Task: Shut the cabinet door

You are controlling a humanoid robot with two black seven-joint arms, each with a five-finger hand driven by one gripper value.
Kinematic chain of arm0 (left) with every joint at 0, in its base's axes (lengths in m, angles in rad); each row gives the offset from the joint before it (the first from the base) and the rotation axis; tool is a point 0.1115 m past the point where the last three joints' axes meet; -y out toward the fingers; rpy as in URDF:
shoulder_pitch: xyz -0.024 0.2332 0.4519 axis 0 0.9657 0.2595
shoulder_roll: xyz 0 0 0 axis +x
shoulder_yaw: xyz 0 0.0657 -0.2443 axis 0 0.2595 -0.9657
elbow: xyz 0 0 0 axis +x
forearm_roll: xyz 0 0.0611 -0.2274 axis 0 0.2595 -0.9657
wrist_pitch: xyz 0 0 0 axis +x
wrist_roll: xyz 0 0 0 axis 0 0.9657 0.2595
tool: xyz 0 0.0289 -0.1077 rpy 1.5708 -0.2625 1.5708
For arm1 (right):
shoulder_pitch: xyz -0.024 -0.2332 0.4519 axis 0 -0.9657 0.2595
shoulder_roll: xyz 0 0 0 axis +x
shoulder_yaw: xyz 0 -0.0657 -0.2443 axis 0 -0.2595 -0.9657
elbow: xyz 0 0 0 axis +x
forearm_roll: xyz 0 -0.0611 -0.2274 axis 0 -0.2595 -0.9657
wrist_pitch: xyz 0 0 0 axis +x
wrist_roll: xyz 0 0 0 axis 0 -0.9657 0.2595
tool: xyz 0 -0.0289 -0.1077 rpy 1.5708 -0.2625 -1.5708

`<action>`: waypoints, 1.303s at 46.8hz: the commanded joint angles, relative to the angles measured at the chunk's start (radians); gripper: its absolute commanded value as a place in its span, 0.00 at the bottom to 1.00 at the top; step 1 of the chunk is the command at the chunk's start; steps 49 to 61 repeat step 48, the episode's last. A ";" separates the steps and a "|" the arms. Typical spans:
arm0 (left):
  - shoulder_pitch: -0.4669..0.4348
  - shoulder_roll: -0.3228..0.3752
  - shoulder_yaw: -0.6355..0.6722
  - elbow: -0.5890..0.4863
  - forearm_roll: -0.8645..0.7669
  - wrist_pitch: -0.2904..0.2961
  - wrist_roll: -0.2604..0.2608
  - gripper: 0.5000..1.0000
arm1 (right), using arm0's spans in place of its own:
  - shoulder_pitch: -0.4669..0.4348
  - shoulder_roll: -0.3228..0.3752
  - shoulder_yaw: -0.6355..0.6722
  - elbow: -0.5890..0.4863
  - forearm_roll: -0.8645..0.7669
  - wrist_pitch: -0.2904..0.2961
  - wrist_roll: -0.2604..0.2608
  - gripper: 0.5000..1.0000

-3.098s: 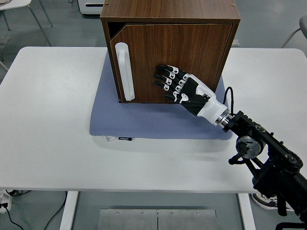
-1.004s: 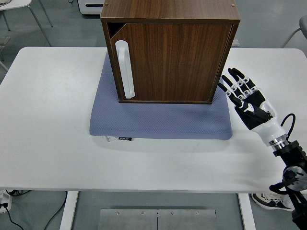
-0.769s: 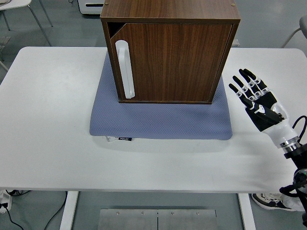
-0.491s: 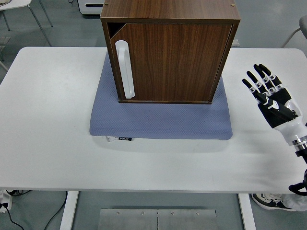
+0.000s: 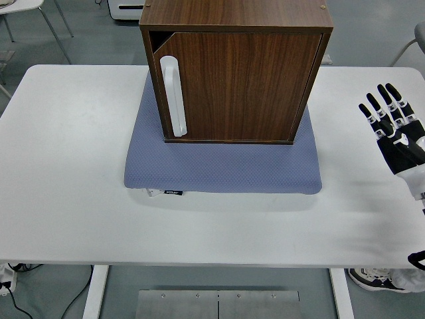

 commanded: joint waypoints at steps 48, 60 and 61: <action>0.000 0.000 0.000 0.000 0.000 0.000 0.000 1.00 | 0.017 -0.018 0.011 -0.087 0.001 0.000 0.000 1.00; 0.000 0.000 0.000 0.000 0.000 0.000 0.000 1.00 | 0.017 -0.018 0.011 -0.087 0.001 0.000 0.000 1.00; 0.000 0.000 0.000 0.000 0.000 0.000 0.000 1.00 | 0.017 -0.018 0.011 -0.087 0.001 0.000 0.000 1.00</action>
